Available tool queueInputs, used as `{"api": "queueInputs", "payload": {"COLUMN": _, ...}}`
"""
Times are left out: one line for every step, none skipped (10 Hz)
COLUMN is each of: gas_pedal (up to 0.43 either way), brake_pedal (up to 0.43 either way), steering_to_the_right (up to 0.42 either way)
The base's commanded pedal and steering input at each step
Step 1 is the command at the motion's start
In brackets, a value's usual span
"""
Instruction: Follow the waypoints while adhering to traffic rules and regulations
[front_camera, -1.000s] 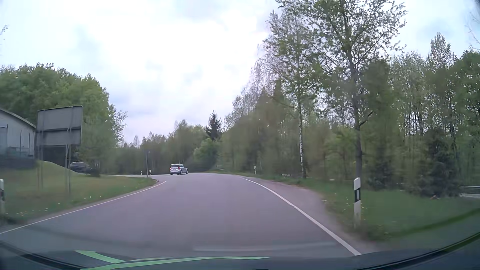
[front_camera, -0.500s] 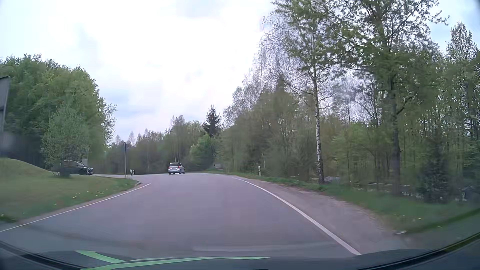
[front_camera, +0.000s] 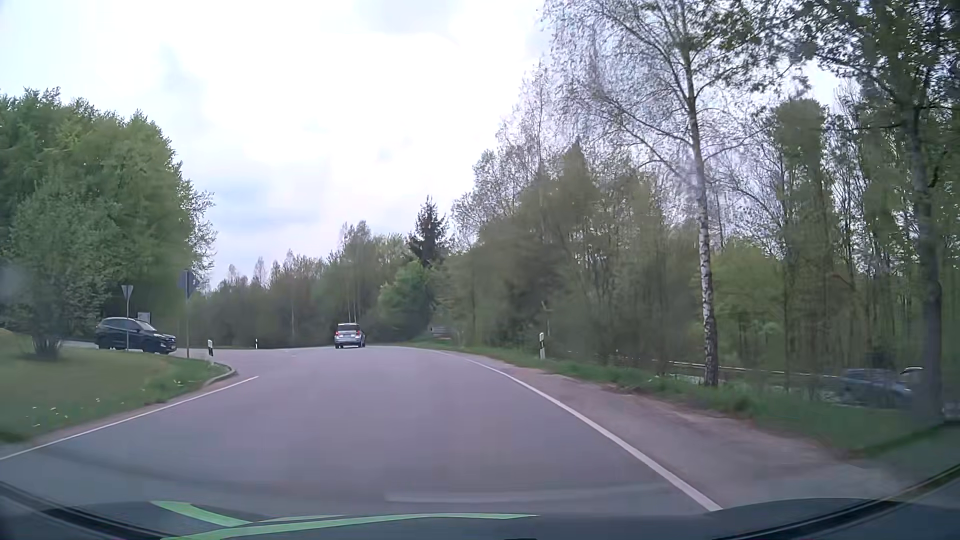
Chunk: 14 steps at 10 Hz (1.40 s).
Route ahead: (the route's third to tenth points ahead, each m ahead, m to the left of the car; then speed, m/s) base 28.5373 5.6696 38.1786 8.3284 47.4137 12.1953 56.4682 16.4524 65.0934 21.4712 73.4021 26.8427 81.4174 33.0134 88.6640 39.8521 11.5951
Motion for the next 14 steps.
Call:
{"api": "queueInputs", "payload": {"gas_pedal": 0.13, "brake_pedal": 0.0, "steering_to_the_right": -0.021}}
{"api": "queueInputs", "payload": {"gas_pedal": 0.11, "brake_pedal": 0.0, "steering_to_the_right": -0.023}}
{"api": "queueInputs", "payload": {"gas_pedal": 0.11, "brake_pedal": 0.0, "steering_to_the_right": -0.025}}
{"api": "queueInputs", "payload": {"gas_pedal": 0.11, "brake_pedal": 0.0, "steering_to_the_right": -0.028}}
{"api": "queueInputs", "payload": {"gas_pedal": 0.098, "brake_pedal": 0.0, "steering_to_the_right": -0.031}}
{"api": "queueInputs", "payload": {"gas_pedal": 0.098, "brake_pedal": 0.0, "steering_to_the_right": -0.034}}
{"api": "queueInputs", "payload": {"gas_pedal": 0.098, "brake_pedal": 0.0, "steering_to_the_right": -0.037}}
{"api": "queueInputs", "payload": {"gas_pedal": 0.098, "brake_pedal": 0.0, "steering_to_the_right": -0.04}}
{"api": "queueInputs", "payload": {"gas_pedal": 0.098, "brake_pedal": 0.0, "steering_to_the_right": -0.041}}
{"api": "queueInputs", "payload": {"gas_pedal": 0.079, "brake_pedal": 0.0, "steering_to_the_right": -0.044}}
{"api": "queueInputs", "payload": {"gas_pedal": 0.028, "brake_pedal": 0.0, "steering_to_the_right": -0.045}}
{"api": "queueInputs", "payload": {"gas_pedal": 0.0, "brake_pedal": 0.0, "steering_to_the_right": -0.045}}
{"api": "queueInputs", "payload": {"gas_pedal": 0.0, "brake_pedal": 0.0, "steering_to_the_right": -0.046}}
{"api": "queueInputs", "payload": {"gas_pedal": 0.0, "brake_pedal": 0.0, "steering_to_the_right": -0.045}}
